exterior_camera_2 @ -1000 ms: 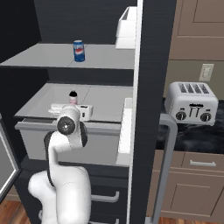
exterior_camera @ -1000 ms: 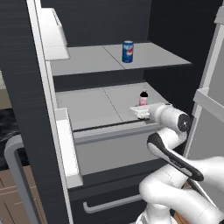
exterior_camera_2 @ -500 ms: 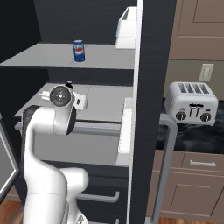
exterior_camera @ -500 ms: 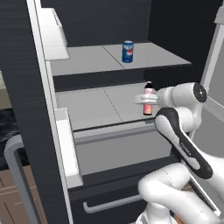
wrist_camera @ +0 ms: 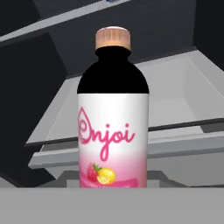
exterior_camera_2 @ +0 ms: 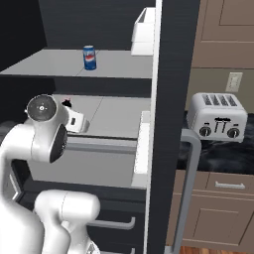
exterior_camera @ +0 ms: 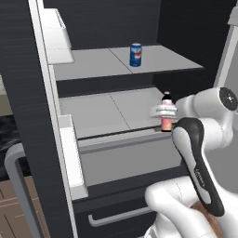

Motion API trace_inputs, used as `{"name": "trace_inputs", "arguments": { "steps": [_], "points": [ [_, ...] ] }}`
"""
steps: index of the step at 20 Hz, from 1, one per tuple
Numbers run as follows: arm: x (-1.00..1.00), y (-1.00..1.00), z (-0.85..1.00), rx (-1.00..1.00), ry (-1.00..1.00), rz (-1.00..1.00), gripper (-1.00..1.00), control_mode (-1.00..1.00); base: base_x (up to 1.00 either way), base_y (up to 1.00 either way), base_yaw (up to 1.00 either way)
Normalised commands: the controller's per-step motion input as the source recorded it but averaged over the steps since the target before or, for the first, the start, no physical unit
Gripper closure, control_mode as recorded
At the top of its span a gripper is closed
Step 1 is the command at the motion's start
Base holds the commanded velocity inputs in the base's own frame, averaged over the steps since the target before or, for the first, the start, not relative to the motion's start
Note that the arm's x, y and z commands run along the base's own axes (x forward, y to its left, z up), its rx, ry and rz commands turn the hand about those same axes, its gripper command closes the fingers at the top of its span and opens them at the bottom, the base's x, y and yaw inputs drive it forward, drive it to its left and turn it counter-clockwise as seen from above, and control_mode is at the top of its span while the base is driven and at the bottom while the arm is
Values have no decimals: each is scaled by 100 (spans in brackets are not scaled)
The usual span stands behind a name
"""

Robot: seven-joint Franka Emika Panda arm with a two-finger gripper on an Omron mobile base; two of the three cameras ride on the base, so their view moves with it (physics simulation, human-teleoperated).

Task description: Open the fridge, grab two sodas, and place both sodas inside the bowl with ice on the dining counter.

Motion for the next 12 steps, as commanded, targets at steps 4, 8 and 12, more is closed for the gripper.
{"name": "trace_inputs", "arguments": {
  "steps": [4, 8, 12],
  "points": [
    [-78, 0, 21, -3, -9, -5, 100, -100, 0, 0, 0],
    [-61, 1, 36, -7, -13, -1, 100, -100, 0, 0, 0],
    [-62, 0, 35, -8, -19, 0, 100, -100, 0, 0, 0]
  ]
}}
